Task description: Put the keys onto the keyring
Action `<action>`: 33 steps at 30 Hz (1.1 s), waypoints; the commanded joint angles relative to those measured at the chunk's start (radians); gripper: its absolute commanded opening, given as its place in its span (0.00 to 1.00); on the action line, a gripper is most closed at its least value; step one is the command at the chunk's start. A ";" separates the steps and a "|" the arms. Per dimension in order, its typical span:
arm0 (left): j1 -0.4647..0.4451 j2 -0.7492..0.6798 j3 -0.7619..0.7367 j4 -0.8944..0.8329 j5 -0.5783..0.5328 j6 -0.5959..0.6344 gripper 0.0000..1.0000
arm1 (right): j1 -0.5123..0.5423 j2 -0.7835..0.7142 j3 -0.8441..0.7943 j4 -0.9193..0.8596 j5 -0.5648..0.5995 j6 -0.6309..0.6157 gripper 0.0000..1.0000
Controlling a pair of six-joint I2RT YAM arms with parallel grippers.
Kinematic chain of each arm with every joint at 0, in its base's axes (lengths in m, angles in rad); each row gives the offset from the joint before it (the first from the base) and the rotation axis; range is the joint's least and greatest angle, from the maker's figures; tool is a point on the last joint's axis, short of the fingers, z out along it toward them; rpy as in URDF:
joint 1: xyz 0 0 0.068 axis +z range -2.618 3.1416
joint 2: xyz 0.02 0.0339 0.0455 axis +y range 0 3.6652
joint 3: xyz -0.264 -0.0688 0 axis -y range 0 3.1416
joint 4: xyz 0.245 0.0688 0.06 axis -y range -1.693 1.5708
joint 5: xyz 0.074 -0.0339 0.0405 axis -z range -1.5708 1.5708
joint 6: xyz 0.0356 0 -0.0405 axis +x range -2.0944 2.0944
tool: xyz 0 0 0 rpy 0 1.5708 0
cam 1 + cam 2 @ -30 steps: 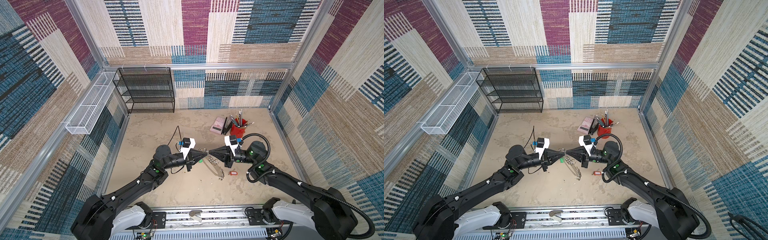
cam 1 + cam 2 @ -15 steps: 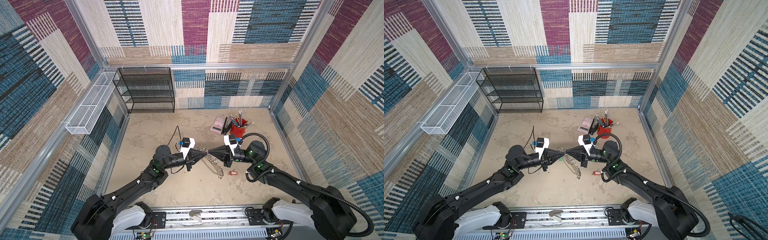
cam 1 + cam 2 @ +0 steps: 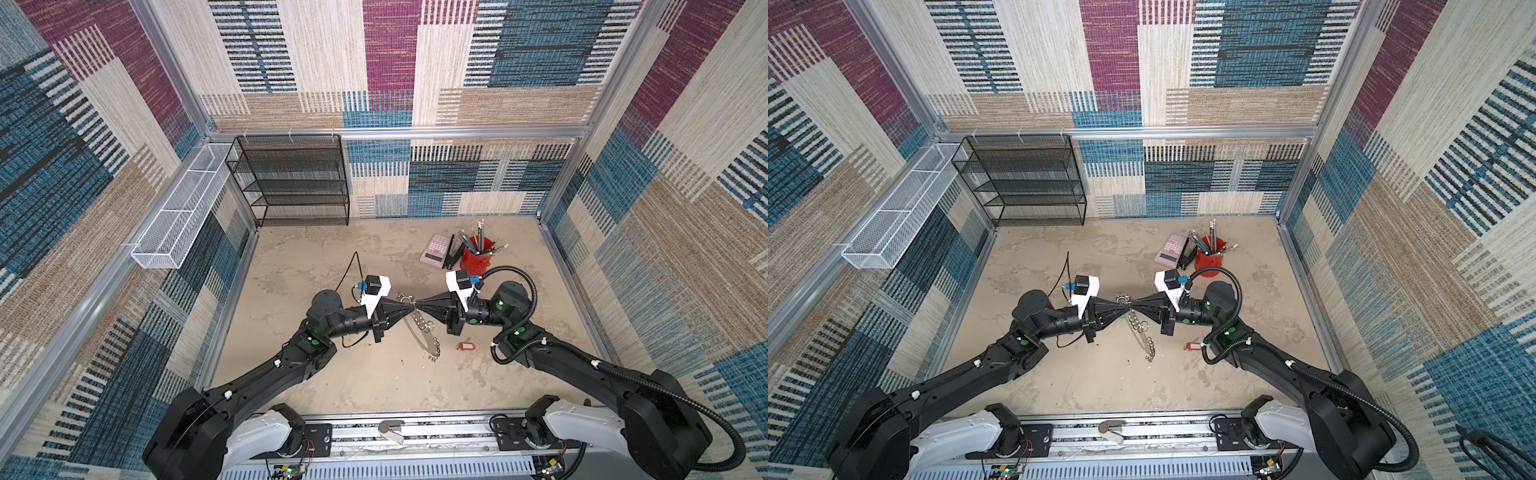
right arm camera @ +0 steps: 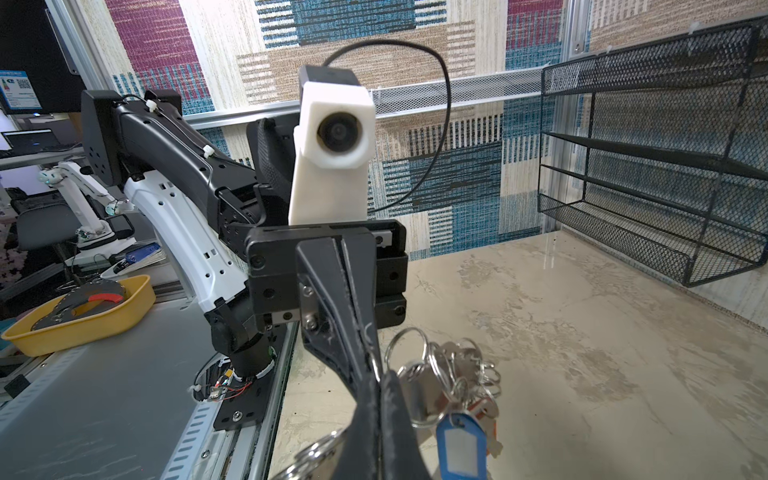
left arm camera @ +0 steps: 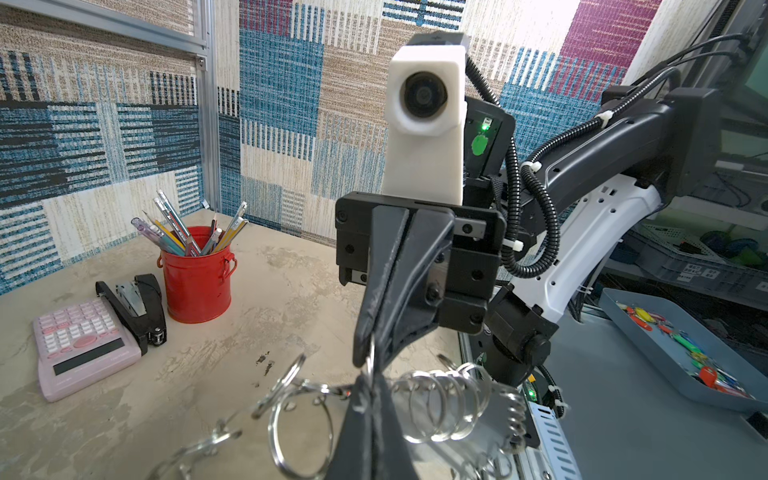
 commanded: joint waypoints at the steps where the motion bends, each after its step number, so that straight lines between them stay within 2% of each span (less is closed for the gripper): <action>1: -0.004 -0.015 0.019 -0.054 -0.011 0.033 0.01 | 0.012 -0.004 0.009 -0.017 -0.040 -0.009 0.00; 7: 0.004 -0.084 0.075 -0.386 -0.038 0.153 0.32 | 0.012 -0.020 0.032 -0.097 -0.015 -0.084 0.00; 11: 0.019 -0.107 0.168 -0.706 -0.091 0.336 0.38 | 0.013 -0.024 0.050 -0.148 -0.010 -0.128 0.00; 17: 0.070 -0.126 0.270 -0.929 -0.083 0.507 0.49 | 0.028 -0.021 0.089 -0.264 0.012 -0.208 0.00; 22: 0.099 -0.083 0.363 -1.026 -0.033 0.612 0.51 | 0.032 -0.021 0.110 -0.327 0.025 -0.246 0.00; 25: 0.097 -0.043 0.429 -1.097 -0.011 0.673 0.48 | 0.033 -0.018 0.118 -0.344 0.026 -0.251 0.00; 29: 0.096 -0.013 0.470 -1.131 0.086 0.688 0.43 | 0.037 -0.021 0.111 -0.328 0.026 -0.243 0.00; 33: 0.085 -0.002 0.479 -1.118 0.070 0.684 0.40 | 0.042 -0.027 0.106 -0.324 0.030 -0.238 0.00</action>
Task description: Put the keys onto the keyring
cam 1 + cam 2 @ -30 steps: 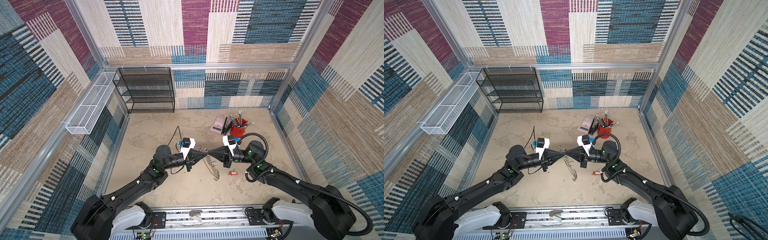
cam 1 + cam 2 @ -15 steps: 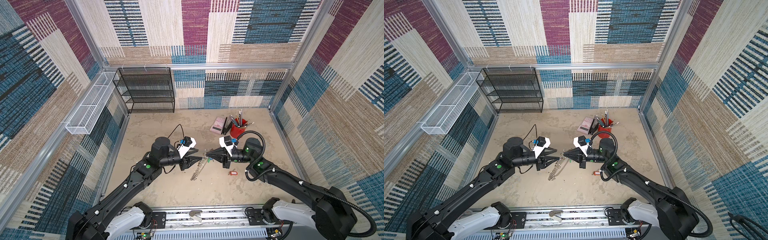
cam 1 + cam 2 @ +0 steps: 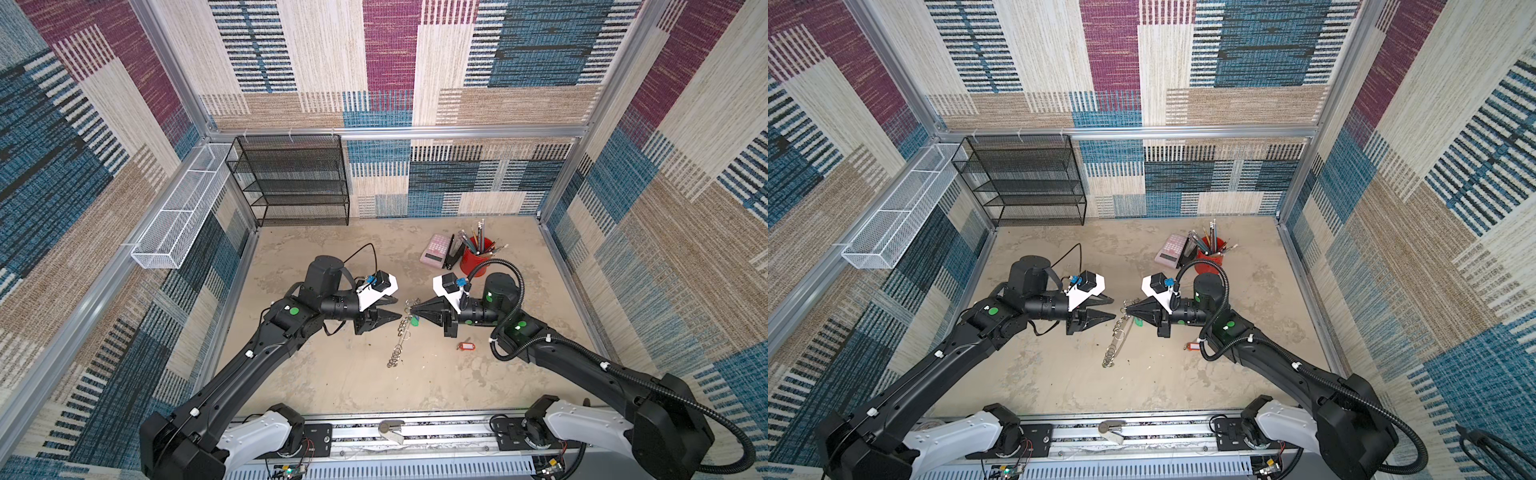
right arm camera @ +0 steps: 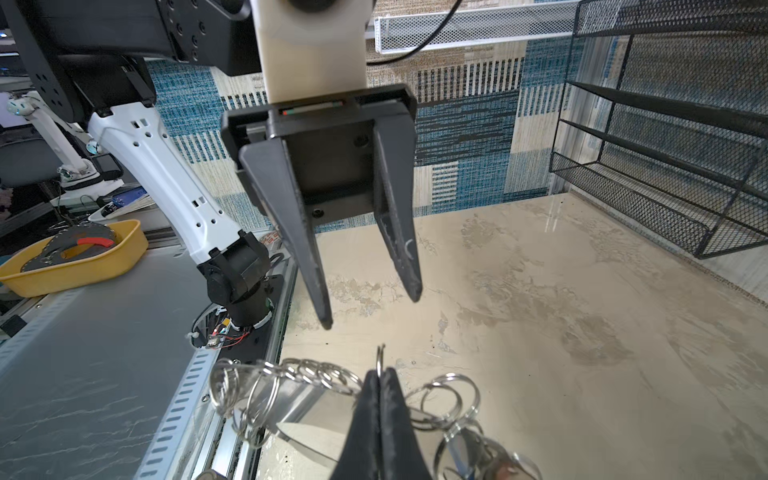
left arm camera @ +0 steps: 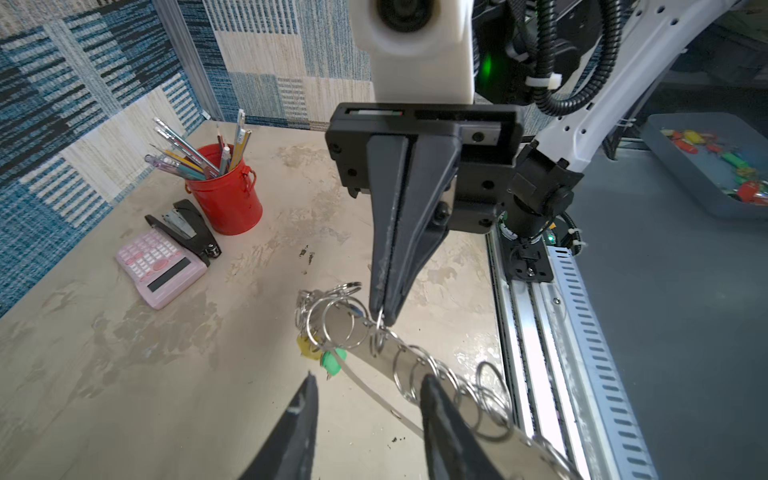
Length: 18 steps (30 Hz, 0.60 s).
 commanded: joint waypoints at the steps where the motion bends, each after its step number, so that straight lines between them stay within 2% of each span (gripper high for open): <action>1: -0.005 0.013 0.024 -0.031 0.036 0.023 0.38 | 0.004 -0.009 -0.002 0.032 0.004 -0.005 0.00; 18: -0.051 0.078 0.070 -0.041 0.027 0.008 0.23 | 0.010 -0.016 -0.012 0.050 0.009 0.007 0.00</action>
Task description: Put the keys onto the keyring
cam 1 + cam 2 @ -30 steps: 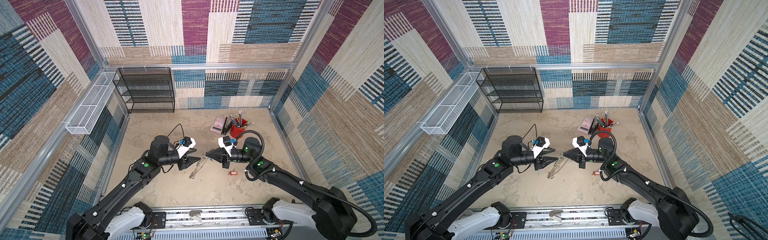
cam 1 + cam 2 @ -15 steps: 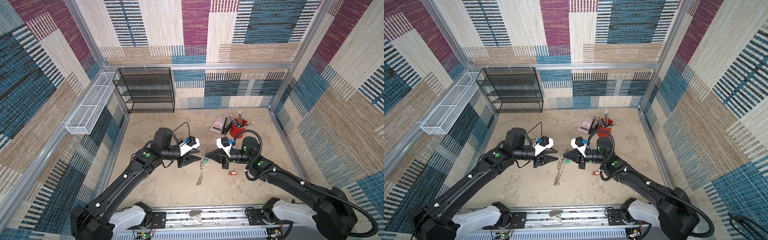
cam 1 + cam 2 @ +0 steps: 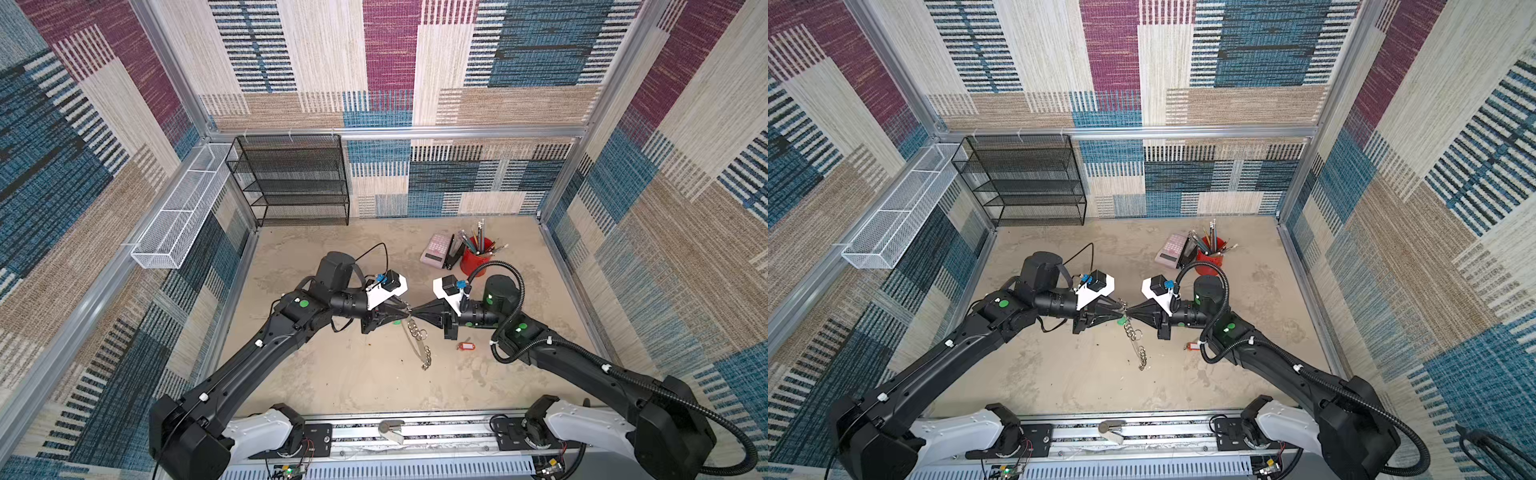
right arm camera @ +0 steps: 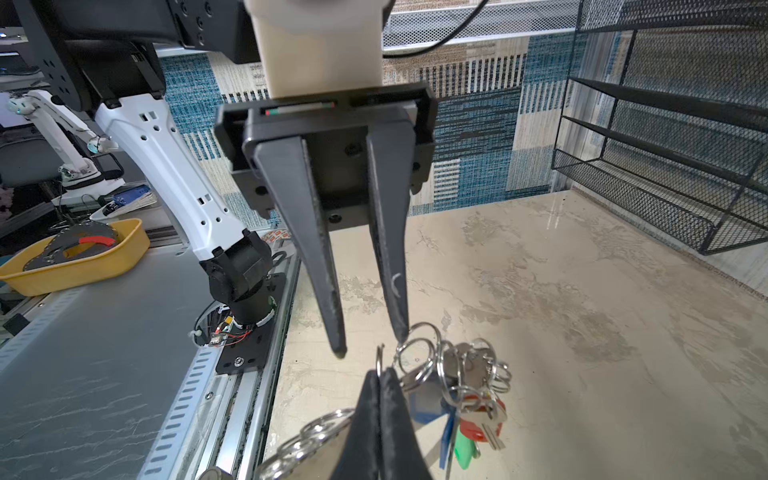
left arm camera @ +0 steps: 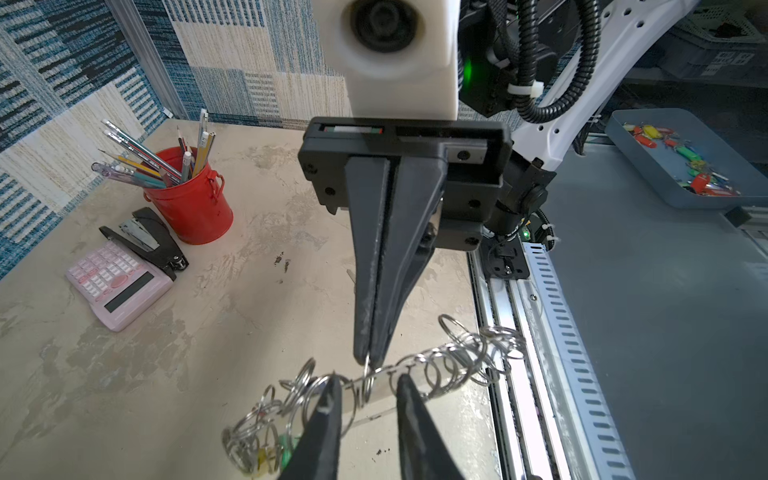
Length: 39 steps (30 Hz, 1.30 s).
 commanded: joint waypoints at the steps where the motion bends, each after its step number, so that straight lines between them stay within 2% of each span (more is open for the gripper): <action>1: -0.006 0.008 0.015 -0.018 0.003 0.003 0.22 | 0.001 -0.004 0.001 0.055 -0.001 0.003 0.00; 6: -0.012 0.018 0.018 -0.027 -0.002 0.004 0.19 | 0.000 -0.002 -0.001 0.060 -0.003 0.006 0.00; 17: -0.014 0.036 0.025 -0.042 -0.009 0.000 0.00 | 0.001 0.000 -0.004 0.071 -0.003 0.009 0.00; 25: -0.014 0.041 0.026 -0.036 0.009 -0.013 0.00 | 0.001 -0.003 -0.005 0.083 -0.001 0.015 0.00; 26: -0.014 0.040 0.021 -0.020 0.009 -0.025 0.00 | 0.001 -0.004 -0.006 0.083 0.001 0.016 0.02; 30: -0.012 0.023 -0.011 0.064 0.027 -0.072 0.00 | 0.001 -0.020 -0.016 0.099 0.017 0.041 0.24; 33: -0.006 0.012 -0.037 0.132 0.044 -0.111 0.00 | -0.001 -0.033 -0.011 0.078 0.119 0.060 0.40; 36: 0.000 0.002 -0.069 0.203 0.068 -0.154 0.00 | -0.005 -0.039 0.001 0.042 0.189 0.078 0.44; 39: 0.010 -0.015 -0.107 0.288 0.103 -0.208 0.00 | -0.008 -0.051 -0.008 0.025 0.251 0.108 0.45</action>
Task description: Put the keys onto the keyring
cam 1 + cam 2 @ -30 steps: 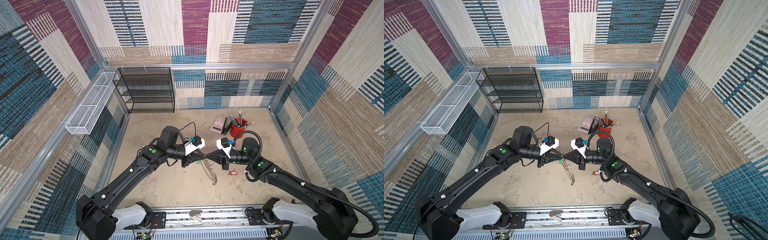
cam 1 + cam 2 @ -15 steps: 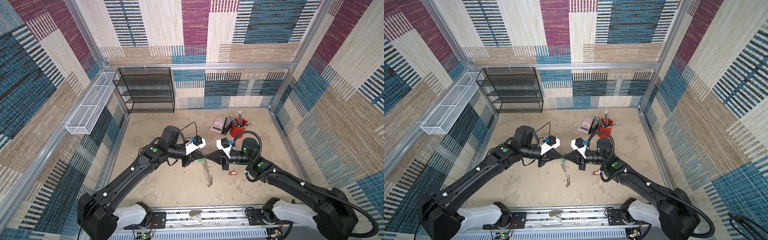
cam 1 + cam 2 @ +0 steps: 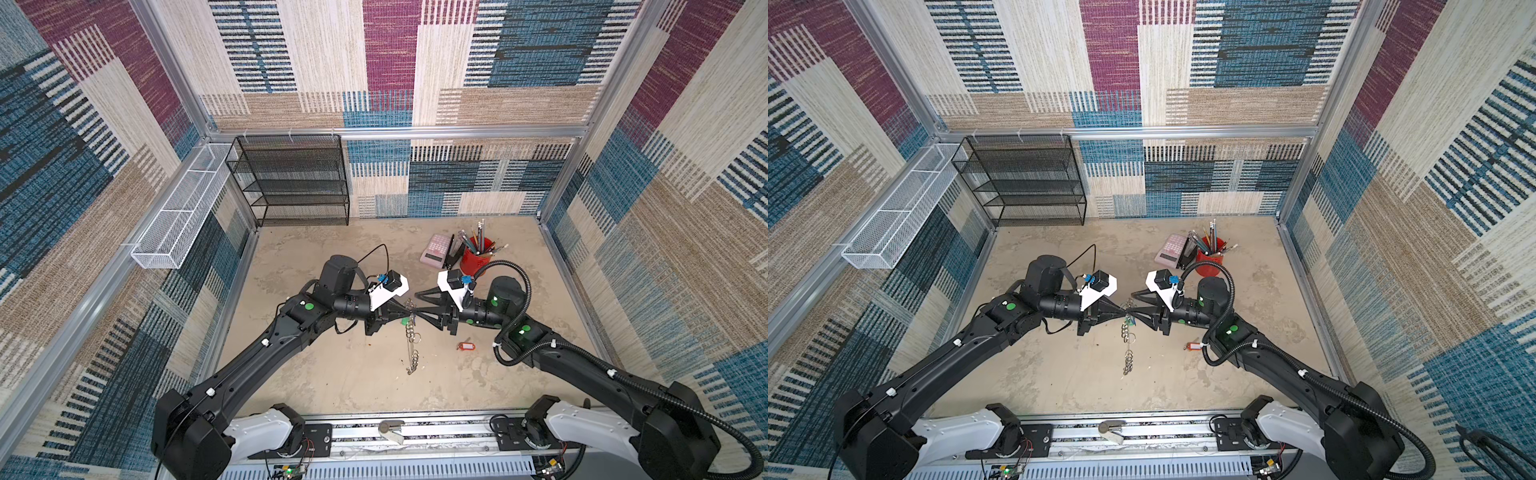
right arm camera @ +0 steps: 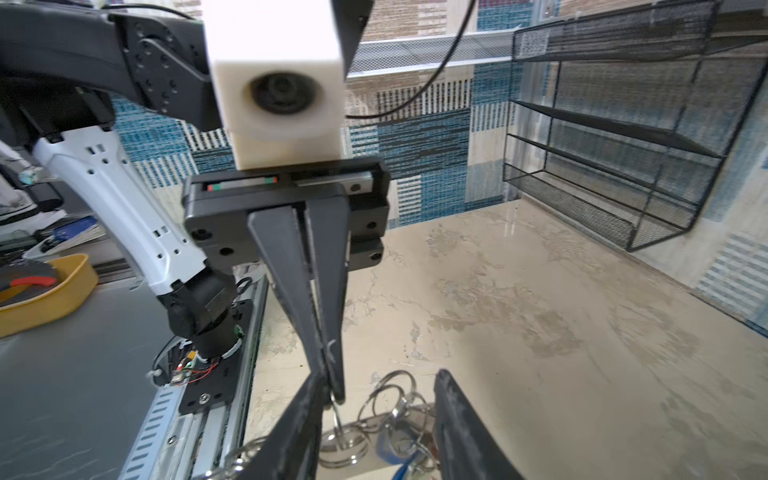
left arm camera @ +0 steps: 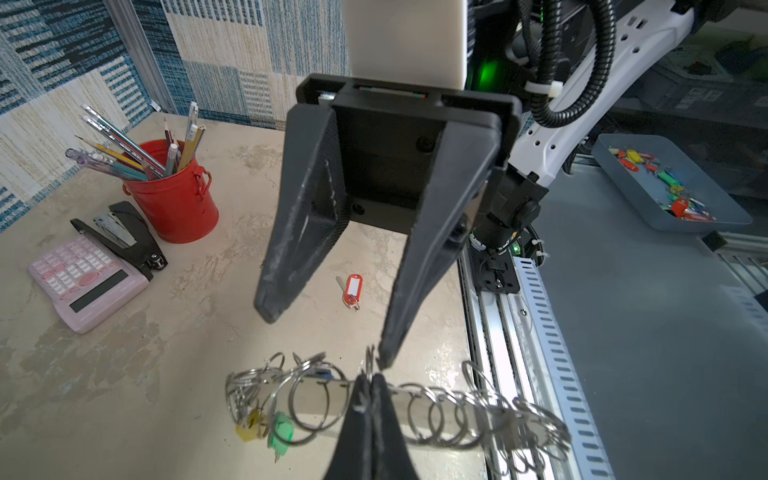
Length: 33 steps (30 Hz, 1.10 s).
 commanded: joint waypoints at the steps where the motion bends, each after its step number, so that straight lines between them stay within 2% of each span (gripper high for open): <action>1: 0.009 -0.021 -0.037 0.173 0.077 -0.106 0.00 | -0.005 -0.016 -0.006 -0.017 0.140 0.051 0.44; 3: 0.015 -0.026 -0.063 0.233 0.093 -0.141 0.00 | -0.016 -0.026 -0.001 -0.063 0.247 0.075 0.43; 5: 0.021 -0.026 -0.084 0.285 0.111 -0.173 0.00 | -0.058 -0.042 -0.001 -0.089 0.270 0.125 0.39; 7: 0.028 -0.028 -0.111 0.362 0.127 -0.217 0.00 | -0.095 -0.065 -0.024 -0.067 0.236 0.172 0.34; 16: 0.051 0.036 -0.192 0.749 0.159 -0.458 0.00 | -0.084 -0.112 -0.112 0.001 0.050 0.228 0.22; 22: 0.055 0.099 -0.221 0.969 0.174 -0.581 0.00 | -0.048 -0.091 -0.158 0.107 -0.001 0.257 0.24; 27: 0.054 0.147 -0.230 1.106 0.186 -0.677 0.00 | -0.046 -0.054 -0.157 0.164 -0.005 0.261 0.34; 33: 0.054 0.184 -0.236 1.214 0.179 -0.758 0.00 | -0.046 -0.014 -0.167 0.240 0.014 0.288 0.40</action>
